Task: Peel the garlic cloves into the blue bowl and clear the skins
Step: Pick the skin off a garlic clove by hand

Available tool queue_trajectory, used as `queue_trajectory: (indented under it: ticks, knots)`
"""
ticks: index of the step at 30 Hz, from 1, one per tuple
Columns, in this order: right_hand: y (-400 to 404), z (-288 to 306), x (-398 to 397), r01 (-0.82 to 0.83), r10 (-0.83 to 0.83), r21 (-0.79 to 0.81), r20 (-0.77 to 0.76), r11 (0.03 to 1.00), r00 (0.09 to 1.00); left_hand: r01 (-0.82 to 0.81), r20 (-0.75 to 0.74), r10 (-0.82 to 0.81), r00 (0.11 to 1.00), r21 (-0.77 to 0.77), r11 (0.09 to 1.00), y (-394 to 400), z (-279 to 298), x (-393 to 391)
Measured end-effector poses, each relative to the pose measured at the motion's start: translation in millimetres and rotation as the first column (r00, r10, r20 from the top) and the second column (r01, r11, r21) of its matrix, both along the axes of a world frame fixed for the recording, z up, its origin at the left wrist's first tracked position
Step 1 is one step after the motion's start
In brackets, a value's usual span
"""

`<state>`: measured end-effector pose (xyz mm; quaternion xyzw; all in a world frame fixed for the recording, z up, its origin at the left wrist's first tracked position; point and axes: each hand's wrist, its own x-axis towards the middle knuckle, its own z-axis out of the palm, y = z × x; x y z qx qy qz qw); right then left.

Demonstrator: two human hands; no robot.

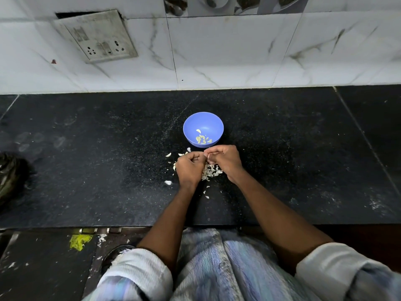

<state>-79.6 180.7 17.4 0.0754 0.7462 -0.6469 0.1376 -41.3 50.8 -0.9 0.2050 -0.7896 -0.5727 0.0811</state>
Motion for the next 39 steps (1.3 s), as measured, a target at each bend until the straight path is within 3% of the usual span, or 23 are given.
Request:
queue_trajectory:
  ticks: [4, 13, 21, 27, 31, 39]
  knots:
    - [2, -2, -1, -0.004, 0.003, 0.015, 0.010, 1.000, 1.000, -0.049, 0.046, 0.039, 0.998, 0.229, 0.972, 1, -1, -1]
    - [0, -1, -2, 0.030, -0.025, -0.048, 0.097, 0.998, 0.995, 0.120, 0.101, -0.107, 0.989, -0.131, 0.984, 6, -4, 3]
    - [3, -1, 0, 0.015, -0.012, -0.044, 0.076, 0.999, 0.997, 0.085, 0.031, -0.080, 0.996, -0.224, 0.971, 1, -4, 4]
    - [3, -3, -3, 0.047, -0.048, 0.037, 0.030, 0.998, 0.998, 0.110, -0.001, -0.111, 0.994, -0.150, 0.982, -2, -6, 7]
    - [6, -5, 0, -0.034, 0.031, 0.069, 0.042, 0.997, 0.999, 0.093, -0.041, -0.101, 0.994, -0.170, 0.981, -3, -4, 9]
    - [5, -4, 1, -0.014, 0.038, -0.134, 0.175, 0.991, 0.984, 0.022, -0.100, -0.031, 0.994, -0.089, 0.996, -1, 1, 8]
